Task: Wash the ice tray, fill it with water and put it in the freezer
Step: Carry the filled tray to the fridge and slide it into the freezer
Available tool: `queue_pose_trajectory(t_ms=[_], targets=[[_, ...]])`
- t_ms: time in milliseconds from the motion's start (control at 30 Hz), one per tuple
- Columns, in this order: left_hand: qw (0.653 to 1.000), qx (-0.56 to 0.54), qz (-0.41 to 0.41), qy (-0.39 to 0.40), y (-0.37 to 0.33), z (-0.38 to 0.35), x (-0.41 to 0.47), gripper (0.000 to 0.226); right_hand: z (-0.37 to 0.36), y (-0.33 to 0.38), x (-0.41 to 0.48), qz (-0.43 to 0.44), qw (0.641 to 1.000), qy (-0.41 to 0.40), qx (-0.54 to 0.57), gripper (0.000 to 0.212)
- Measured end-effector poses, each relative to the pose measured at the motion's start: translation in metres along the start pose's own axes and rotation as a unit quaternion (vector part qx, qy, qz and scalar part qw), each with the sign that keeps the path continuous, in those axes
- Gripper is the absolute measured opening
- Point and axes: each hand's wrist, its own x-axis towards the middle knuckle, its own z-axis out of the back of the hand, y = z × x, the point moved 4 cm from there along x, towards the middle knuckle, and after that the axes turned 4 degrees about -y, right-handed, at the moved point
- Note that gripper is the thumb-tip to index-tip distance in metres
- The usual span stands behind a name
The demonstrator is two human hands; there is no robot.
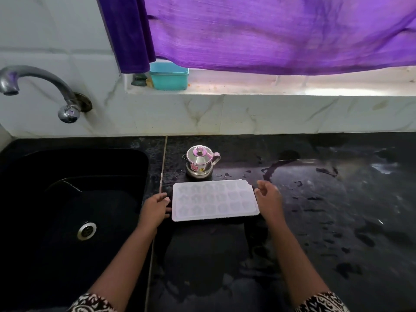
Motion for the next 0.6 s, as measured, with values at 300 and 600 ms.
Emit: queue_pose_trajectory(t_ms=[300, 600], targets=[[0.996, -0.051, 0.062, 0.032, 0.006, -0.005, 0.001, 0.020, -0.005, -0.025, 0.004, -0.029, 0.994, 0.084, -0.057, 0.025], [0.994, -0.076, 0.069, 0.029, 0.008, -0.005, 0.001, 0.015, -0.008, -0.034, 0.010, -0.084, 0.989, 0.114, 0.040, 0.016]])
